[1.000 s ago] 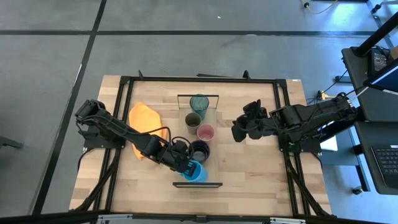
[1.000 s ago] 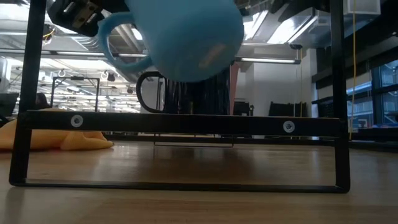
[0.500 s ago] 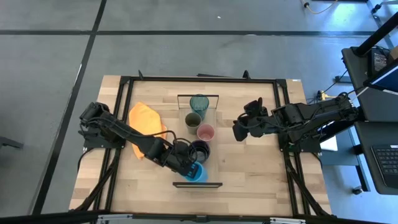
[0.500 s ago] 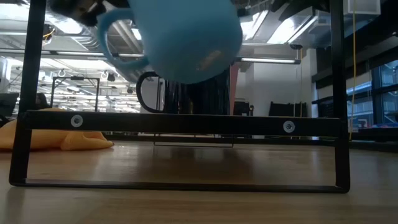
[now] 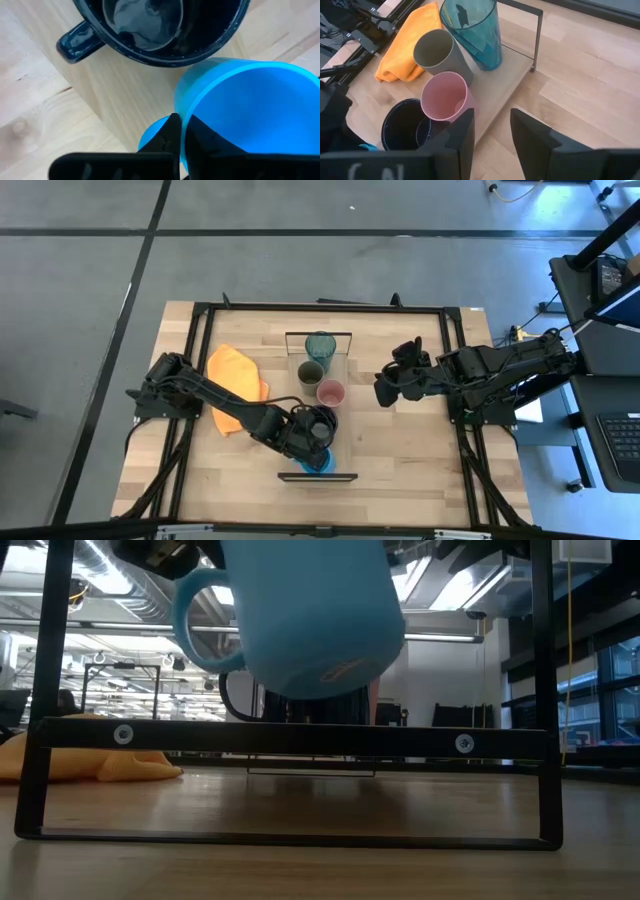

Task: Stack small to large cups/mugs on shelf
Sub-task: Put the blue mug on the shelf

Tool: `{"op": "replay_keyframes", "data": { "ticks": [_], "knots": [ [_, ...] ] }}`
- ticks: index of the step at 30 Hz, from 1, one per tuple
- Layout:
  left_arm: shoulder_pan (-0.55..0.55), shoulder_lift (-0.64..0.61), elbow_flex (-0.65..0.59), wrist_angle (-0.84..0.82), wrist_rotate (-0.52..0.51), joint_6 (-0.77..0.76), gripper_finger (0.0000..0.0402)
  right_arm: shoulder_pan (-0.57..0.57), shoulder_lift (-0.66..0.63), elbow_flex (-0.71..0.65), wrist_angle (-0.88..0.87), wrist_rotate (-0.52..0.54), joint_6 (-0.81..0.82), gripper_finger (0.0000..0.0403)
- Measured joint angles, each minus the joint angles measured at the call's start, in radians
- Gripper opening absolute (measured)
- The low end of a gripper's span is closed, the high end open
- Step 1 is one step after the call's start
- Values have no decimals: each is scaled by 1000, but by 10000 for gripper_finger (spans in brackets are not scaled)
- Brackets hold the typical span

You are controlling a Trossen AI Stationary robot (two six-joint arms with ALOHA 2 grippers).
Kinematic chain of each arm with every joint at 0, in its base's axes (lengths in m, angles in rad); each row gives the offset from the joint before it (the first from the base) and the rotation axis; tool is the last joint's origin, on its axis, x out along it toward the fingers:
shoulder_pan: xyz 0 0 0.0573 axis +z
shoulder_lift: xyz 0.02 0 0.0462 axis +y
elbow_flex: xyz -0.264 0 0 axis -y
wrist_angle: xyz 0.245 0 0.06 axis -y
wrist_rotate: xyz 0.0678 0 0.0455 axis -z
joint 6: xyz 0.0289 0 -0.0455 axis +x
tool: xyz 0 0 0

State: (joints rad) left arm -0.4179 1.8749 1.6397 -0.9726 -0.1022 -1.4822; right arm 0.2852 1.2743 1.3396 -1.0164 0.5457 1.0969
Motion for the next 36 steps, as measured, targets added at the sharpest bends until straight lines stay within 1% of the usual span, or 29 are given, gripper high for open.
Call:
{"op": "replay_keyframes", "data": {
  "ticks": [10, 21, 25, 36],
  "knots": [
    [-1, 0, 0, 0, 14, -7, 2, 0, 0, 0, -18, 0, -3, 127],
    [6, 39, -2, 11, 23, 17, 3, 0, 1, 0, -56, 0, 2, 127],
    [8, 46, -1, 18, 42, 24, 10, 0, 1, 0, -64, -3, 1, 127],
    [12, 36, -1, 26, 32, 11, 34, 0, 1, 0, -79, -6, 1, 127]
  ]
}}
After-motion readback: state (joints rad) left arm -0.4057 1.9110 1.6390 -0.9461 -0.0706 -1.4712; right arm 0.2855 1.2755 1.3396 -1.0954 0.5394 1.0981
